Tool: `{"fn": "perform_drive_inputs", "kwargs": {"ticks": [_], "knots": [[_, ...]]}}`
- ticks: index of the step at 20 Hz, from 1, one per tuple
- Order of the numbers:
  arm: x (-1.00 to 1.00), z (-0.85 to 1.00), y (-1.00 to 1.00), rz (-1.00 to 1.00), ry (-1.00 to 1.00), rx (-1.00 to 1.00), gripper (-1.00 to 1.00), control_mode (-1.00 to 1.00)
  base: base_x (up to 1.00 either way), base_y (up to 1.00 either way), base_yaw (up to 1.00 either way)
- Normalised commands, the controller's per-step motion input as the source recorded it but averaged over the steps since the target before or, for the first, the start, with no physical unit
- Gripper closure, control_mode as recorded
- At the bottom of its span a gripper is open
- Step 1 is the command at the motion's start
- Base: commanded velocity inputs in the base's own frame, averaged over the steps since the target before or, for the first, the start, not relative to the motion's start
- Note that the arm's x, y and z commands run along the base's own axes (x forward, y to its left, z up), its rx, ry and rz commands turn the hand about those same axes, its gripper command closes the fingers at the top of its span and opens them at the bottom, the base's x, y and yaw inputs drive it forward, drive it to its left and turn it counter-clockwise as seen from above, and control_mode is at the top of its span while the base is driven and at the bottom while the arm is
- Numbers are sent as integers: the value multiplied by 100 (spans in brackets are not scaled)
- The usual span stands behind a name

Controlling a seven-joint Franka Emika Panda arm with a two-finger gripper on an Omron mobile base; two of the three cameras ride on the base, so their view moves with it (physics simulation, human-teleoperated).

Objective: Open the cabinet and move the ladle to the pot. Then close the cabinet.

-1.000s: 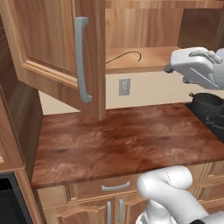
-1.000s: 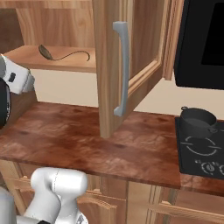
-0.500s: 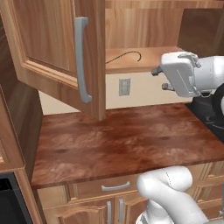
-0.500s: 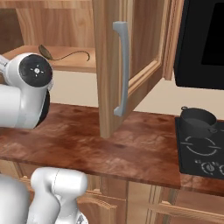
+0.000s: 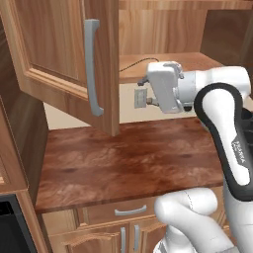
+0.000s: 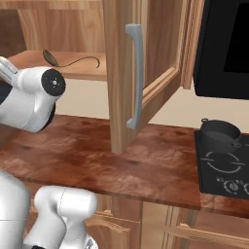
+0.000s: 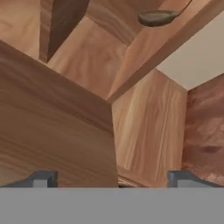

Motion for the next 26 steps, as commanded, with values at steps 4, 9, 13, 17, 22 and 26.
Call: {"fn": "perform_drive_inputs", "kwargs": {"ticks": [4, 9, 13, 17, 22, 26], "knots": [[22, 0, 48, 10, 12, 8, -100, -100, 0, 0, 0], [0, 0, 61, 12, 10, 5, -100, -100, 0, 0, 0], [-3, 0, 64, 12, 6, 3, -100, -100, 0, 0, 0], [0, 0, 59, 10, 4, 2, -100, -100, 0, 0, 0], [0, 0, 60, 10, 2, 1, -100, -100, 0, 0, 0], [-11, 0, 57, 9, 0, 0, -100, -100, 0, 0, 0]]}}
